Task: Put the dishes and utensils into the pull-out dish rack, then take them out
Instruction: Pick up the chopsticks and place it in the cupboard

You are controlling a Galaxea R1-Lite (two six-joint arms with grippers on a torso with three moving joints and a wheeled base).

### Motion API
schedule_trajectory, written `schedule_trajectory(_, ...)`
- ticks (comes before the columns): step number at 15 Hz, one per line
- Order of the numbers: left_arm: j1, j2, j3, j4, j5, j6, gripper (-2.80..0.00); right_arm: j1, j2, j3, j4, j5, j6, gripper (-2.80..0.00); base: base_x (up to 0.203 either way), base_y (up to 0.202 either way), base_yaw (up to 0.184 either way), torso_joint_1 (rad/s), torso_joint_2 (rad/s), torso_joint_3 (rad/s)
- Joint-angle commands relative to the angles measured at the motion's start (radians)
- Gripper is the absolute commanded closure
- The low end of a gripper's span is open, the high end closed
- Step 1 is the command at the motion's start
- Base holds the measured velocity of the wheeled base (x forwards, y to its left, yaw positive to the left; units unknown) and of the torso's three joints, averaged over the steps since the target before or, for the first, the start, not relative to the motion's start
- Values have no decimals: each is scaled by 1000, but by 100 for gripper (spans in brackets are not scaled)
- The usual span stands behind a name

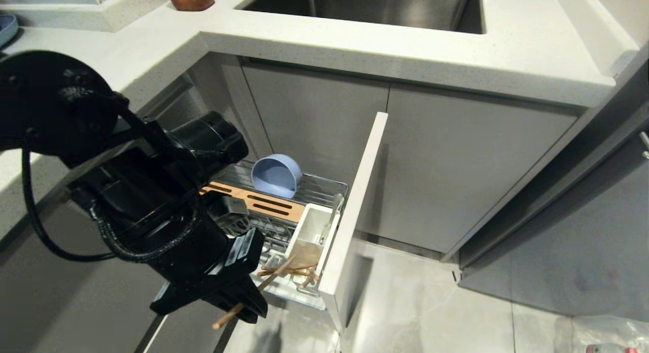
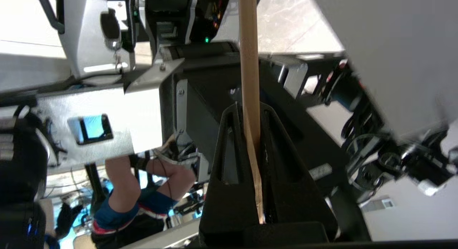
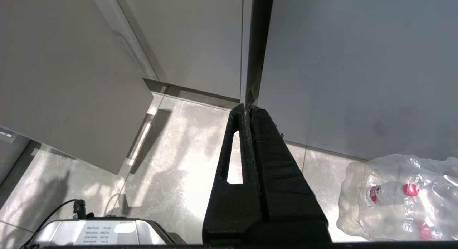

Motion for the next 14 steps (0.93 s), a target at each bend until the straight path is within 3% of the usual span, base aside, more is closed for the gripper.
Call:
schedule_trajectory(1, 10, 33, 8, -8, -3, -4, 0, 0, 2, 0, 0, 0, 0, 0, 0, 0, 0, 0, 0, 0)
schedule_trajectory(14, 86, 268, -8, -175, -41, 0, 0, 0, 2, 0, 0, 0, 0, 0, 0, 0, 0, 0, 0, 0)
